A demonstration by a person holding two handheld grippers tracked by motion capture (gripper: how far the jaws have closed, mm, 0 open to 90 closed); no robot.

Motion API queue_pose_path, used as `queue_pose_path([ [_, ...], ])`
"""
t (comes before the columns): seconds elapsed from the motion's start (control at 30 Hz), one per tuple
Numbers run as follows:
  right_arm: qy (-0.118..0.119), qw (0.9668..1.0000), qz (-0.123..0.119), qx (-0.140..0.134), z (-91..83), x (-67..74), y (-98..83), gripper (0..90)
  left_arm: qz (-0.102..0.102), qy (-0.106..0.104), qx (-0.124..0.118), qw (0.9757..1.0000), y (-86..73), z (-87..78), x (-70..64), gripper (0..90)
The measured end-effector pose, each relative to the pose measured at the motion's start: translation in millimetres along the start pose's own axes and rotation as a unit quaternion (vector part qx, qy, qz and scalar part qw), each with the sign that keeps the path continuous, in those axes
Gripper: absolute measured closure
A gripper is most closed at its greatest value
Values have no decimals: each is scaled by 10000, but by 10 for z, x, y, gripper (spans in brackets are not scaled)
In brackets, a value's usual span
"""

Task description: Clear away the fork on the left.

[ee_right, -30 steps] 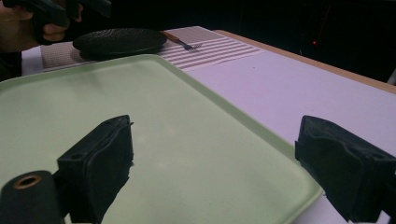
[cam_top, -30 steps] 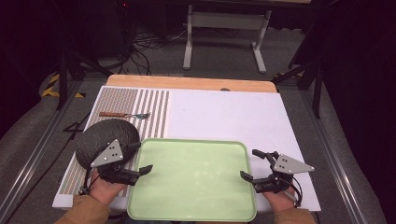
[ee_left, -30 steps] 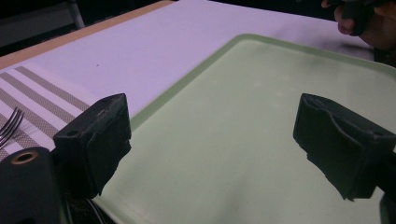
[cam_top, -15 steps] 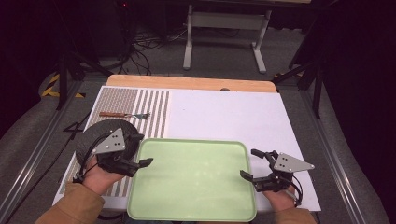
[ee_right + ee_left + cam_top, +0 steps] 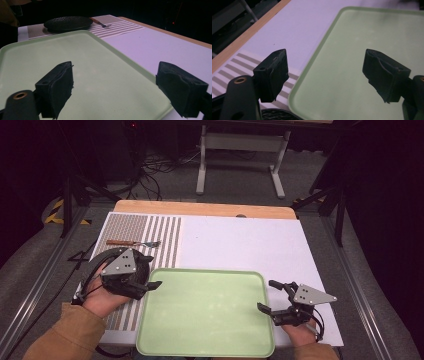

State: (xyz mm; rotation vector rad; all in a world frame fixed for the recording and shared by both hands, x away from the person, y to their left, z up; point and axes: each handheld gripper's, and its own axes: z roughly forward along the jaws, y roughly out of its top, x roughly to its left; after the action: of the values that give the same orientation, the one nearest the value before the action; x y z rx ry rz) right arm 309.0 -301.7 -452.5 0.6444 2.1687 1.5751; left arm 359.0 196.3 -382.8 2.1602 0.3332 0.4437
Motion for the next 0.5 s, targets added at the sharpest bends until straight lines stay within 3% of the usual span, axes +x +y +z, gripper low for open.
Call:
queue_pose_path([
  [0.1,5,10000,-1,0,-1,-1,-1,149,325,264,304,9987,37,9,19,239],
  [0.13,10,10000,-2,1,-2,0,-1,150,325,264,304,9987,37,9,19,244],
  [0.17,16,10000,-1,0,-2,-1,-1,150,489,442,616,9959,65,31,36,248],
  [0.2,25,10000,-2,-3,-3,0,0,150,546,514,745,9944,75,43,49,250],
  [0.33,32,10000,-17,-2,-5,0,2,151,646,587,855,9925,89,60,79,271],
  [0.37,40,10000,-11,-4,-5,-1,1,151,754,690,980,9899,102,75,98,269],
  [0.4,40,10000,-11,-4,-5,-1,1,151,754,690,980,9899,102,75,98,266],
  [0.47,31,10000,-13,-1,-5,-2,1,152,909,867,1140,9855,112,85,119,256],
  [0.5,38,10000,-15,3,-3,-2,1,155,1065,984,1302,9808,118,99,139,252],
])
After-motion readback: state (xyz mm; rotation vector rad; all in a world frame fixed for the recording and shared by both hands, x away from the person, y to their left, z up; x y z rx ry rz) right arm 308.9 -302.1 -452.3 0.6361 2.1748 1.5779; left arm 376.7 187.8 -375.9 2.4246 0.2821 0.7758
